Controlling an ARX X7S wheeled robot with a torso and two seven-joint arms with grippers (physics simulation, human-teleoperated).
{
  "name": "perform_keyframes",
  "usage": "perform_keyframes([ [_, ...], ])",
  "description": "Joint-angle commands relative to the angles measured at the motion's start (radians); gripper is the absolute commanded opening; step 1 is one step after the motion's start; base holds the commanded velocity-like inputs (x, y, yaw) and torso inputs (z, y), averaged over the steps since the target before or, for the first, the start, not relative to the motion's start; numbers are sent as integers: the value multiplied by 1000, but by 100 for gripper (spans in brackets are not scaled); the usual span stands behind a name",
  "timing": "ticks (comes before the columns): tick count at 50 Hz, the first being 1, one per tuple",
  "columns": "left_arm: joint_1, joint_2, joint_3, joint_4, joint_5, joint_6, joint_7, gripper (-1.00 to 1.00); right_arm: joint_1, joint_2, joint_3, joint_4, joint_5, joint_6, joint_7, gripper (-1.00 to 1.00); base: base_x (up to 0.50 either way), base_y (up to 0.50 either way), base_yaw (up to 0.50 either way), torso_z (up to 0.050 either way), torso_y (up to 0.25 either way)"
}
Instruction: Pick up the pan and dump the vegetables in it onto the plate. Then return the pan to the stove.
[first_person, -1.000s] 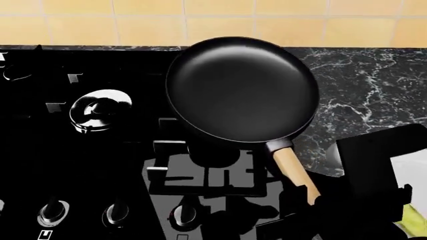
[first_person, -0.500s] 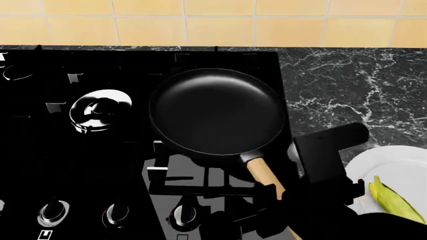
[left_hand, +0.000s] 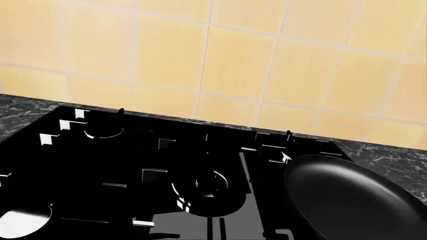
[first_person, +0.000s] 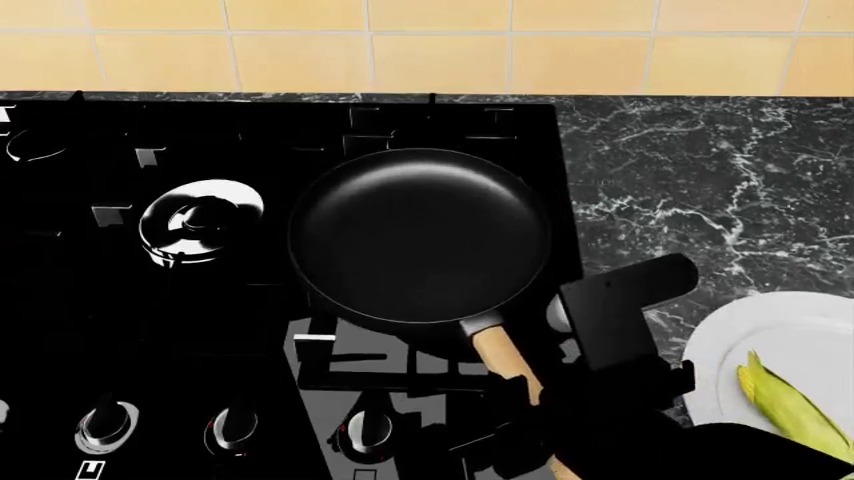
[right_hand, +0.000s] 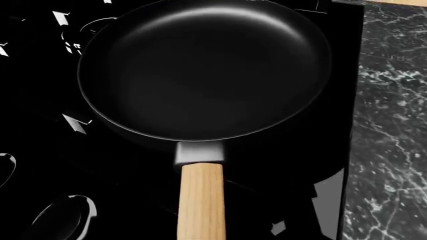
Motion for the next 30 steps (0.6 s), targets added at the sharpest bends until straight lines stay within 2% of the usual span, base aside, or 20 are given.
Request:
perform_keyframes([
  [1, 0, 1, 7, 1, -1, 5, -7, 100, -19, -9, -19, 10, -41, -10, -11, -100, 0, 0, 0, 0, 0],
  [2, -1, 4, 12, -3, 4, 9, -6, 100, -14, -8, -23, 9, -34, 7, -11, -100, 0, 3, 3, 0, 0],
  [3, -2, 6, 18, -2, 5, 9, -7, 100, -10, -9, -20, 2, -27, 16, -5, 100, 11, 0, 0, 0, 0],
  [17, -20, 0, 19, -4, -17, -1, -13, 100, 114, 3, 17, -68, 17, 103, 55, 100, 0, 0, 0, 0, 0],
  [30, -75, -1, 31, -20, -43, -29, -30, 100, 237, 24, 139, -159, 128, 200, 146, 100, 0, 0, 0, 0, 0],
])
